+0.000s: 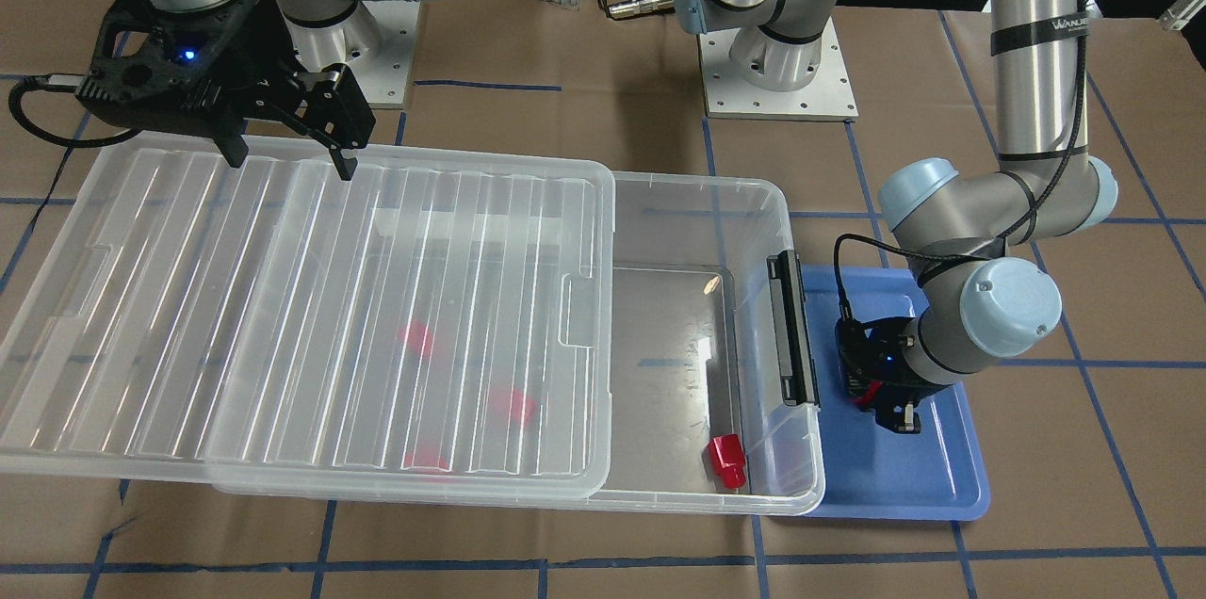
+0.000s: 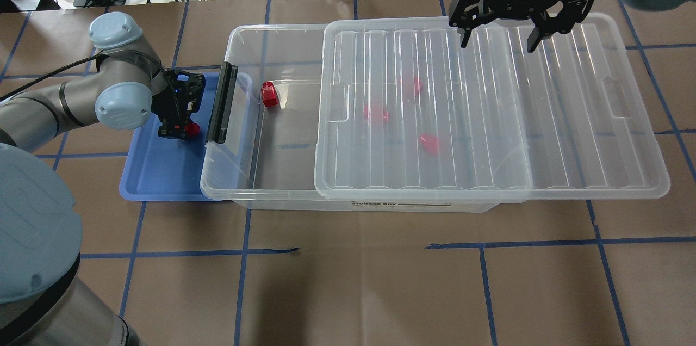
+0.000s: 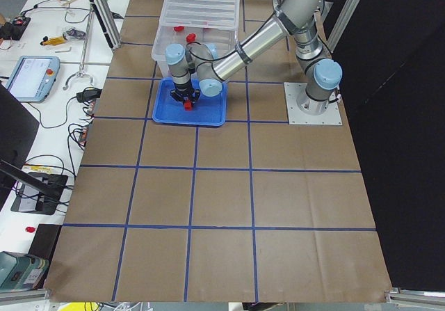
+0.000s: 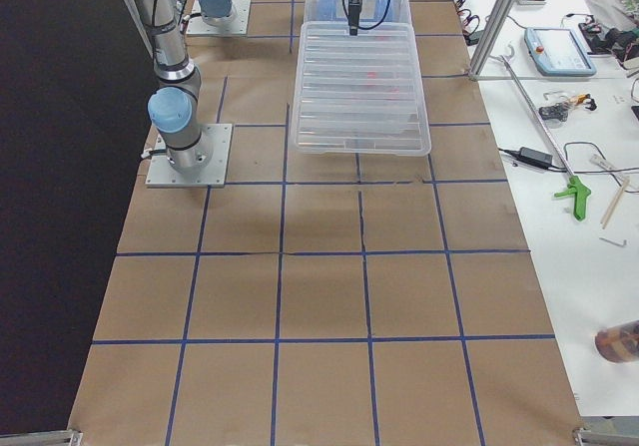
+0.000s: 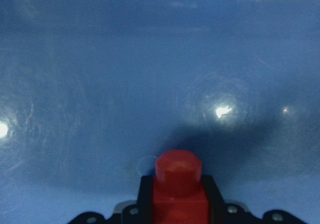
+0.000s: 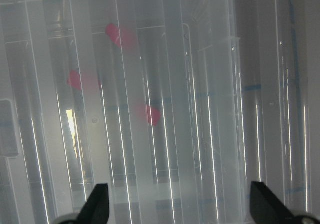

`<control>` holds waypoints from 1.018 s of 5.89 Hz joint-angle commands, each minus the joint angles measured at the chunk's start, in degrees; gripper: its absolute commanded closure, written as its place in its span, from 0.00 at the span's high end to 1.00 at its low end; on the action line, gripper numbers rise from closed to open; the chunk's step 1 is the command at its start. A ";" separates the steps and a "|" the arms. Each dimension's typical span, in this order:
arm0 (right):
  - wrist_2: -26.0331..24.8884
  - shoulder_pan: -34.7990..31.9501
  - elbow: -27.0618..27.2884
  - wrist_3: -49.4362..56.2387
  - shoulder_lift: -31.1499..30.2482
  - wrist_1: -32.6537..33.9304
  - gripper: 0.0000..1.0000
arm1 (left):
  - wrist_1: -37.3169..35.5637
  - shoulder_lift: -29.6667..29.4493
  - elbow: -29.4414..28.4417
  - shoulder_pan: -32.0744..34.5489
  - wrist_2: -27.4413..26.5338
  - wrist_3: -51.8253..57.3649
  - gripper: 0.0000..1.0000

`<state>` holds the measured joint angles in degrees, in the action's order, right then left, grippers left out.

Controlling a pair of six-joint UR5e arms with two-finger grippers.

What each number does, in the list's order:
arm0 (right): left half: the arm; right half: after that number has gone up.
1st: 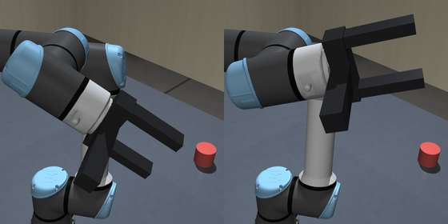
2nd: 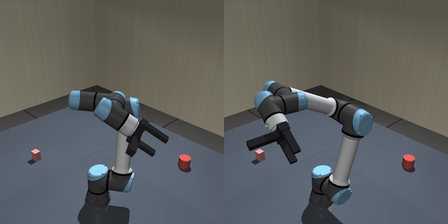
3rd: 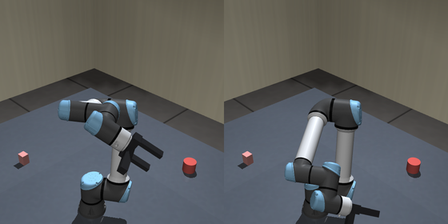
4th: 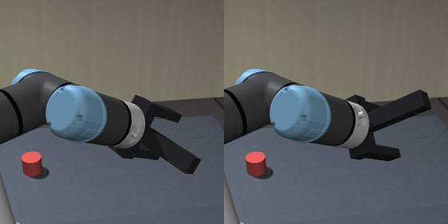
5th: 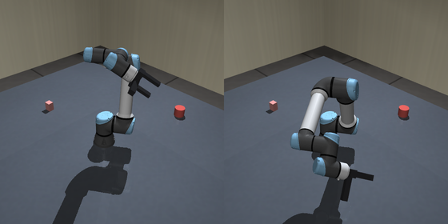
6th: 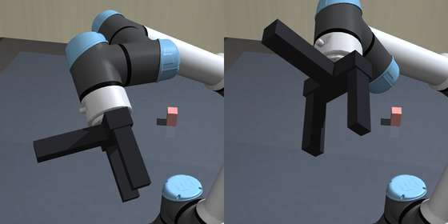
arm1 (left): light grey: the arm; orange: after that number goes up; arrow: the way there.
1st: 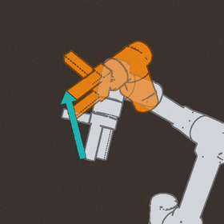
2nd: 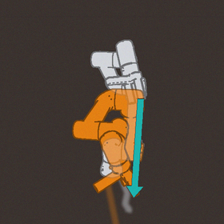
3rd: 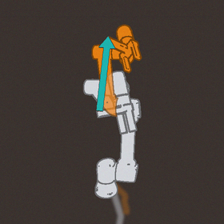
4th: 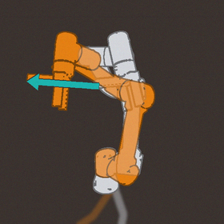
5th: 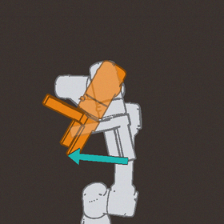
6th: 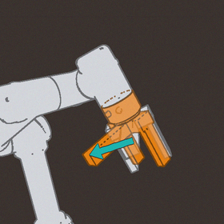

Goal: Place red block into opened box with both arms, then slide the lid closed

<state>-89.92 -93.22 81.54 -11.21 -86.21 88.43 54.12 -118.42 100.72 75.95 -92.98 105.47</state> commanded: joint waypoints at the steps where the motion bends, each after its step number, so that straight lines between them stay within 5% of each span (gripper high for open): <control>1: -0.96 0.49 0.02 0.05 0.08 -0.10 1.00 | 3.15 3.87 -1.40 1.04 -0.01 -0.43 0.10; 6: -0.96 0.67 0.64 0.05 -0.19 -0.10 1.00 | 19.96 22.51 -1.50 7.44 0.96 -6.05 0.10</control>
<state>-90.88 -92.55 82.15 -11.16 -86.34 88.33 72.18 -98.08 99.17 81.31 -92.14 101.15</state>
